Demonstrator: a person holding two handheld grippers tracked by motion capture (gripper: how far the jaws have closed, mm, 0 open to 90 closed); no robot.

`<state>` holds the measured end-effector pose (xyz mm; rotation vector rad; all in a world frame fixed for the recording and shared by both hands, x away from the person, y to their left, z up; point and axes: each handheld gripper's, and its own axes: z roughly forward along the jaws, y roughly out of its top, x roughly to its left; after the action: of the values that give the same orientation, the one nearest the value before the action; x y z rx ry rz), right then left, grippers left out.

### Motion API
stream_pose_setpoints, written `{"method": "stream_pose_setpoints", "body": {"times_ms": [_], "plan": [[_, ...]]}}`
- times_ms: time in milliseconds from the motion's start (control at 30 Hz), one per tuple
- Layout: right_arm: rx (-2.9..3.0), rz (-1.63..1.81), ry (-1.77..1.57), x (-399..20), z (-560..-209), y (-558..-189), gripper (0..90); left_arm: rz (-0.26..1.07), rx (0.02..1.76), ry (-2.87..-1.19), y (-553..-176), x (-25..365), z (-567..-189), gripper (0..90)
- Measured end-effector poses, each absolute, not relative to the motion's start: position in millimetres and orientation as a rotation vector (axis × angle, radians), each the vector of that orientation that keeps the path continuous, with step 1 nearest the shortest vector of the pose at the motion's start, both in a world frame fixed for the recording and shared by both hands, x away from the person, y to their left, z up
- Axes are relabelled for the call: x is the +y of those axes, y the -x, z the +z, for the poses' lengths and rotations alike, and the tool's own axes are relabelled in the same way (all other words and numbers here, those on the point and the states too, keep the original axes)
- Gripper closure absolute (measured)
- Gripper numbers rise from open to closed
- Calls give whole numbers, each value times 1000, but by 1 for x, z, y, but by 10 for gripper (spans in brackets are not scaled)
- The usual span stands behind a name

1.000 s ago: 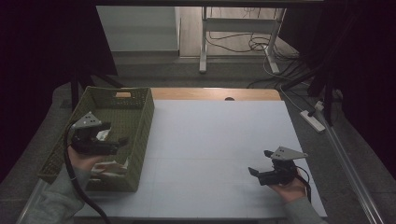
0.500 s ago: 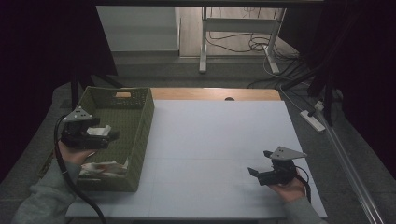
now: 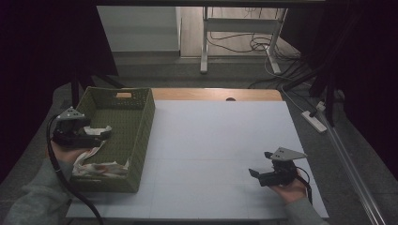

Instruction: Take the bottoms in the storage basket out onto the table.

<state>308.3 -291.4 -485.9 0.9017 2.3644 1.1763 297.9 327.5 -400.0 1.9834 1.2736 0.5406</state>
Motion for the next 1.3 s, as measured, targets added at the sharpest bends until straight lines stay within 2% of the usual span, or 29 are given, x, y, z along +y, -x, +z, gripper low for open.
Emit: {"method": "stream_pose_setpoints", "body": {"times_ms": [700,1300], "plan": [[2382,1158,-907,-290,-488,-309,79,529,1437,-1983,-312,363,-416,77],[2394,1143,-903,-289,-490,-310,79,494,1536,-2007,-330,373,-430,80]]}}
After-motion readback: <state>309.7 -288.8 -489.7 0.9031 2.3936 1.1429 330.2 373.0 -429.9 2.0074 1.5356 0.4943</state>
